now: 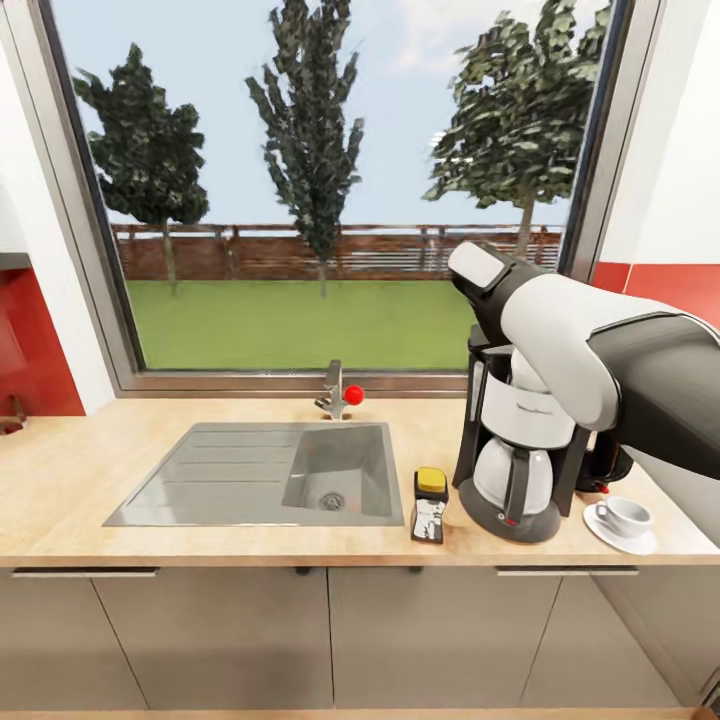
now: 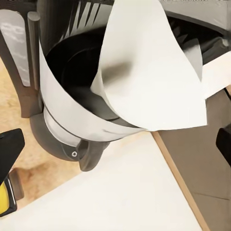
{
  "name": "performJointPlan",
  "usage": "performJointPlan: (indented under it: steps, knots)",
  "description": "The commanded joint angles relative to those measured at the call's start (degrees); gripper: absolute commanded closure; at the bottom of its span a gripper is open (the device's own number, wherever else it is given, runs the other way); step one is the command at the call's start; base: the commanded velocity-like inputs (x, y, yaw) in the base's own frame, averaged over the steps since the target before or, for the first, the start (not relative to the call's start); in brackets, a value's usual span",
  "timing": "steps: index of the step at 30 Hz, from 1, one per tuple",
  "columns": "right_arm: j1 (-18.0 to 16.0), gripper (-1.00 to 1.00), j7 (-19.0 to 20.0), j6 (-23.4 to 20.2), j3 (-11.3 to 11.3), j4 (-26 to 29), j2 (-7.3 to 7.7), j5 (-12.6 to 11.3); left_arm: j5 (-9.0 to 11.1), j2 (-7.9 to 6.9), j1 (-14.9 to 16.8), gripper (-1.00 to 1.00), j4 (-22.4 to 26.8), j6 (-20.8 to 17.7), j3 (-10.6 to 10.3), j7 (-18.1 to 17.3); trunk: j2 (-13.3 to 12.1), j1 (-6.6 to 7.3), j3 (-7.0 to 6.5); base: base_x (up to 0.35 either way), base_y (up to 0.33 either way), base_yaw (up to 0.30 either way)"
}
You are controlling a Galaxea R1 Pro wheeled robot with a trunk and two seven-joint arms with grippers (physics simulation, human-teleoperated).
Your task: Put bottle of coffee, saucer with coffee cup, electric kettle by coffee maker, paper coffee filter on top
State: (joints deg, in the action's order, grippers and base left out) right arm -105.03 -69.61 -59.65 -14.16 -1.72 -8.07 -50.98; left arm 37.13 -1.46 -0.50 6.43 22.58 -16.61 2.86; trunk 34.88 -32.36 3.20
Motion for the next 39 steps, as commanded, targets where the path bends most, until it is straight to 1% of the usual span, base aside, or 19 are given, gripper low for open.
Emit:
performJointPlan:
  steps: [1, 17, 23, 30, 39]
  knots:
    - [-0.09, -1.00, -0.27, -0.35, -0.44, -0.07, 0.04, -0.61, 0.32, -0.03, -0.03, -1.00, 0.16, -0.09, -0.54, 0.30, -0.33, 0.20, -0.09, 0.000, 0.000, 0.000]
    - [-0.09, -1.00, 0.33, -0.35, -0.51, 0.81, 1.08, -0.41, 0.40, -0.03, -0.03, -1.00, 0.07, -0.34, -0.62, 0.30, -6.75, 3.72, -2.96, 0.000, 0.000, 0.000]
    - [-0.09, -1.00, 0.89, -0.35, -0.58, 2.49, 1.51, 0.79, 0.40, -0.03, -0.03, -1.00, 0.07, -0.34, -0.62, 0.30, -9.16, 5.03, -4.04, 0.000, 0.000, 0.000]
    - [-0.09, -1.00, 2.15, -0.35, -0.58, 6.19, 3.26, 1.45, 0.40, -0.03, -0.03, -1.00, -0.03, -0.34, -0.62, 0.30, -11.96, 6.57, -5.29, 0.000, 0.000, 0.000]
    - [-0.09, -1.00, 2.38, -0.35, -0.20, 11.62, 6.45, 1.09, 0.29, -0.03, -0.03, -1.00, -0.18, -0.33, -0.62, 0.30, -11.96, 6.57, -5.29, 0.000, 0.000, 0.000]
